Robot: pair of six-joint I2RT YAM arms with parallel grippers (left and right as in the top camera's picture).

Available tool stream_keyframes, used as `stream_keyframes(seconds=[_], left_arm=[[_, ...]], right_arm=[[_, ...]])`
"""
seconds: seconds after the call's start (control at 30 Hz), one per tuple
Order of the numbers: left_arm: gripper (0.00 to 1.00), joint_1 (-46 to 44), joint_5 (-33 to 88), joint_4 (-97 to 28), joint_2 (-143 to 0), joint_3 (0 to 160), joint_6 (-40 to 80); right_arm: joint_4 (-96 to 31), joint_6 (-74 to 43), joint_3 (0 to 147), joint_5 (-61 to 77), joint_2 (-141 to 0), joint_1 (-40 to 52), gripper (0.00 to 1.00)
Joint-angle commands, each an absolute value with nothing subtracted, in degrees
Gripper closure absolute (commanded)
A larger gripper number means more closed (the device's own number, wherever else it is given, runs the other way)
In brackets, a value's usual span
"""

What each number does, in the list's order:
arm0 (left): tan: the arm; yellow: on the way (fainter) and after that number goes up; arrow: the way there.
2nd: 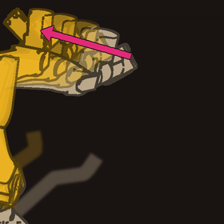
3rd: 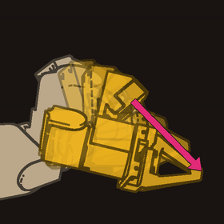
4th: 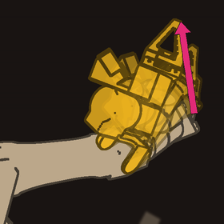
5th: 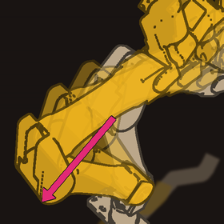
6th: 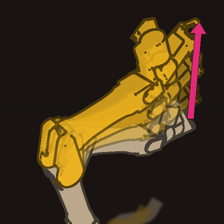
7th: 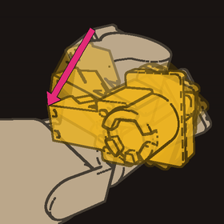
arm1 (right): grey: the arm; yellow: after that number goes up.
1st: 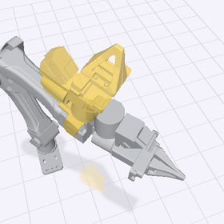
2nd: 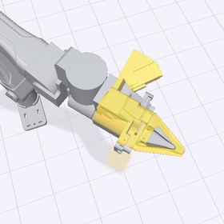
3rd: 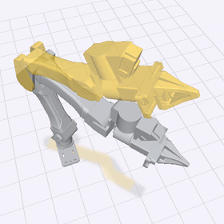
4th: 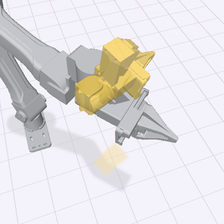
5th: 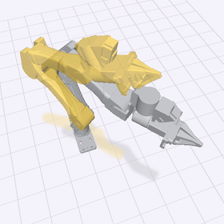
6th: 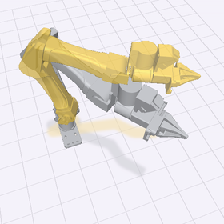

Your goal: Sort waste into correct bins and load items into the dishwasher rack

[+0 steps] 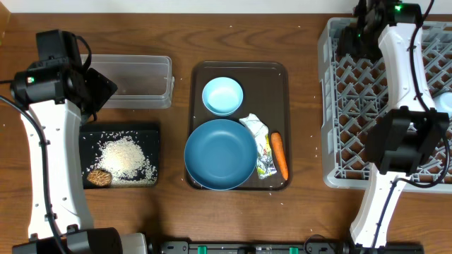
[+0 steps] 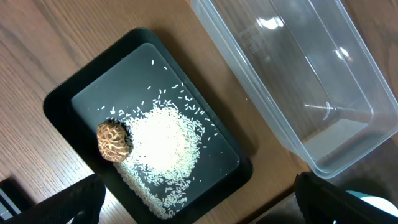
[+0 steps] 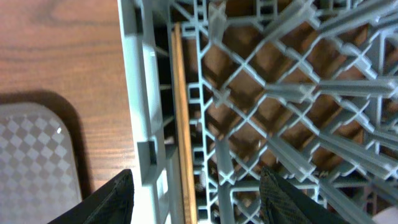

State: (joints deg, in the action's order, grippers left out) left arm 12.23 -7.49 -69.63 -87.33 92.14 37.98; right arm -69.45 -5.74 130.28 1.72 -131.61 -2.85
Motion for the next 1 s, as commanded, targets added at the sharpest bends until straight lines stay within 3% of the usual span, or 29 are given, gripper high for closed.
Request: stream_keyframes(seconds=[0.0,0.27,0.4,0.43,0.47,0.67,0.97], left_arm=[[0.02,12.4,-8.0,-69.8,-86.5,92.9,38.9],[0.02,12.4,-8.0,-69.8,-86.5,92.9,38.9],[0.02,12.4,-8.0,-69.8,-86.5,92.9,38.9],[0.02,12.4,-8.0,-69.8,-86.5,92.9,38.9],[0.02,12.4,-8.0,-69.8,-86.5,92.9,38.9],[0.02,12.4,-8.0,-69.8,-86.5,92.9,38.9],[0.02,12.4,-8.0,-69.8,-86.5,92.9,38.9]], right_arm=[[-71.3,-8.0,130.5,2.0,-128.6,-0.8,0.43],[-75.3,-8.1,130.5,5.4,-119.6,2.0,0.46],[-78.7,-13.1,130.5,4.0,-116.1,2.6,0.36],[-79.5,-14.0,130.5,3.5,-115.5,2.5,0.25],[-80.6,-15.4,130.5,2.5,-115.2,2.4,0.01],[-82.7,-24.7,130.3,-7.1,-115.1,-0.6,0.01],[-81.1,-26.1,130.3,-9.4,-115.1,-9.4,0.01]])
